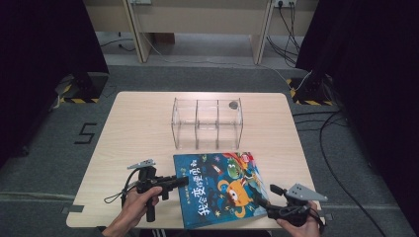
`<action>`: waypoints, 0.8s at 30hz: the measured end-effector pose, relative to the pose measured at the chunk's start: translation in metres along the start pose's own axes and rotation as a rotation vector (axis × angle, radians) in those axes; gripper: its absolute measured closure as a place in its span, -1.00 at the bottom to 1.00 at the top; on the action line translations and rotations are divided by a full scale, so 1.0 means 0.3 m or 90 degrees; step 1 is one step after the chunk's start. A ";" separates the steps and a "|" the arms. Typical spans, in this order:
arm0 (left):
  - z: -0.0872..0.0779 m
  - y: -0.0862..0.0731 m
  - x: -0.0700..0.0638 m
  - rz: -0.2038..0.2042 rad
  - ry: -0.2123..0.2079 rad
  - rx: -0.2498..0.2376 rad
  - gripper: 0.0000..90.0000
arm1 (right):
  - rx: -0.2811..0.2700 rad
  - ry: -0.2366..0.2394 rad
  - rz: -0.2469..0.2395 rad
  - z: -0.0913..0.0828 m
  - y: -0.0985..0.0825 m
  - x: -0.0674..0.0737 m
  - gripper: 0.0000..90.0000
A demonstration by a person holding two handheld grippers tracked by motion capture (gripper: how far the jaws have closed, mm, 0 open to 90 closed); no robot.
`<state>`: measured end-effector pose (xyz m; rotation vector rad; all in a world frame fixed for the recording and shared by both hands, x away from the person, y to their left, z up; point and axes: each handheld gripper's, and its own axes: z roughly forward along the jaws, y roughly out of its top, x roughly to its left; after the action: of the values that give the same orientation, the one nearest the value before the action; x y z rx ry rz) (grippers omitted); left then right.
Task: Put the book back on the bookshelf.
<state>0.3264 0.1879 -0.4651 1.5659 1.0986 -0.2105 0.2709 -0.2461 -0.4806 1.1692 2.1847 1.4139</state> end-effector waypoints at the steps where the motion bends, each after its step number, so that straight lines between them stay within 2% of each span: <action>1: 0.002 0.004 -0.010 -0.001 0.006 -0.006 0.42 | -0.001 0.001 -0.019 -0.006 -0.014 0.037 -0.38; 2: 0.002 0.004 -0.010 -0.001 0.006 -0.006 0.42 | -0.001 0.001 -0.019 -0.006 -0.014 0.037 -0.38; 3: 0.003 0.007 -0.014 0.000 0.008 -0.006 0.42 | -0.007 0.000 -0.046 -0.009 -0.020 0.075 -0.39; 4: 0.003 0.010 -0.017 -0.001 0.008 -0.007 0.42 | -0.007 0.000 -0.046 -0.009 -0.020 0.075 -0.39; 5: 0.004 0.013 -0.023 -0.003 0.012 -0.008 0.42 | -0.013 0.008 -0.061 -0.011 -0.022 0.110 -0.42; 6: 0.004 0.013 -0.023 -0.003 0.012 -0.008 0.42 | -0.013 0.008 -0.061 -0.011 -0.022 0.110 -0.42; 7: 0.005 0.016 -0.025 -0.006 0.014 -0.008 0.41 | -0.012 0.001 -0.091 -0.008 -0.027 0.149 -0.44; 8: 0.006 0.017 -0.026 -0.007 0.015 -0.008 0.41 | -0.008 0.004 -0.110 -0.006 -0.030 0.166 -0.51; 9: 0.006 0.017 -0.026 -0.007 0.015 -0.008 0.40 | -0.008 0.004 -0.110 -0.006 -0.030 0.166 -0.51; 10: 0.008 0.018 -0.026 -0.010 0.016 -0.007 0.40 | -0.010 0.003 -0.125 -0.005 -0.033 0.179 -0.54; 11: 0.010 0.020 -0.027 -0.015 0.019 -0.006 0.39 | -0.009 -0.010 -0.165 0.002 -0.036 0.217 -0.55; 12: 0.010 0.020 -0.027 -0.015 0.019 -0.006 0.39 | -0.009 -0.010 -0.165 0.002 -0.036 0.217 -0.55; 14: 0.010 0.020 -0.028 -0.020 0.020 -0.007 0.39 | -0.008 -0.025 -0.193 0.013 -0.039 0.248 -0.57; 15: 0.011 0.021 -0.030 -0.023 0.020 -0.008 0.39 | -0.003 -0.038 -0.228 0.028 -0.039 0.273 -0.56; 16: 0.010 0.022 -0.037 -0.030 0.020 -0.012 0.38 | -0.001 -0.046 -0.242 0.034 -0.038 0.286 -0.57; 19: 0.010 0.024 -0.053 -0.031 0.017 -0.017 0.37 | 0.002 -0.053 -0.274 0.052 -0.039 0.312 -0.57; 21: 0.008 0.026 -0.061 -0.033 0.012 -0.018 0.35 | 0.011 -0.069 -0.297 0.063 -0.044 0.325 -0.57; 22: 0.008 0.026 -0.061 -0.033 0.012 -0.018 0.35 | 0.011 -0.069 -0.297 0.063 -0.044 0.325 -0.57; 23: 0.010 0.023 -0.071 -0.041 0.009 -0.026 0.35 | 0.012 -0.081 -0.321 0.071 -0.045 0.335 -0.55; 24: 0.010 0.023 -0.071 -0.041 0.009 -0.026 0.35 | 0.012 -0.081 -0.321 0.071 -0.045 0.335 -0.55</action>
<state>0.3212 0.1749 -0.4474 1.4989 1.1585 -0.2188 0.2144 -0.1592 -0.4842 0.6228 2.1946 1.0748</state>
